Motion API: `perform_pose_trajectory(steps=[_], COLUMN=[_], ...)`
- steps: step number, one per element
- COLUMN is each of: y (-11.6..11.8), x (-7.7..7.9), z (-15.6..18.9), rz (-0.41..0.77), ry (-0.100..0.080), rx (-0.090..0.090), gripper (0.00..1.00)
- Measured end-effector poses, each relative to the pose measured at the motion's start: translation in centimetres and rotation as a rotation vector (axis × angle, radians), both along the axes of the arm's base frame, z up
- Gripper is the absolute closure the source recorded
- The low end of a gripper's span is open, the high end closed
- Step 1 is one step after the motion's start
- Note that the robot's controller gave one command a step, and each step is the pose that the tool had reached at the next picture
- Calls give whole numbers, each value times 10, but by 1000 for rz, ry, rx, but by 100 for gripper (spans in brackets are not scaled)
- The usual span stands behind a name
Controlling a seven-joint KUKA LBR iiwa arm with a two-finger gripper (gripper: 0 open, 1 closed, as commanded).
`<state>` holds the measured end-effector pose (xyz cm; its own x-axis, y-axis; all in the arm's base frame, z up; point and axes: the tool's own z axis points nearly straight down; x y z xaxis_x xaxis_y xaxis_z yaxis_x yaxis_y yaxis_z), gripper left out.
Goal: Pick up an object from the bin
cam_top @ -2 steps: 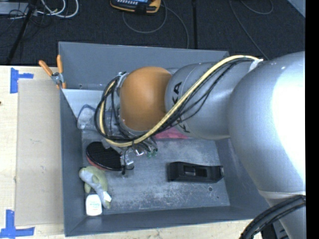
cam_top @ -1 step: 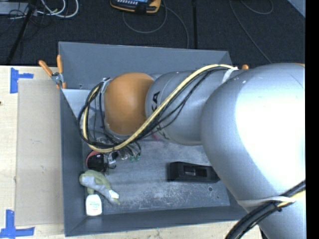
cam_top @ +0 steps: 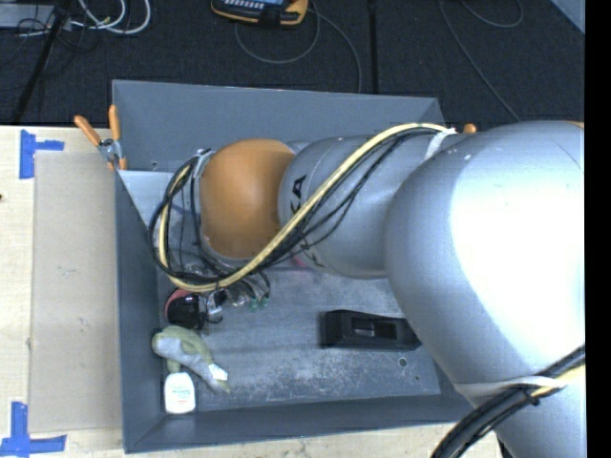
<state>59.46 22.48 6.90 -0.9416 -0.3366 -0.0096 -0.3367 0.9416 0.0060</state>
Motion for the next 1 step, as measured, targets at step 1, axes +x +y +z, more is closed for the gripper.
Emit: perform_pose_trajectory(steps=[1], y=[-1], x=[4], z=[50], rz=[1], ry=[7], rx=[-3], gripper=[100])
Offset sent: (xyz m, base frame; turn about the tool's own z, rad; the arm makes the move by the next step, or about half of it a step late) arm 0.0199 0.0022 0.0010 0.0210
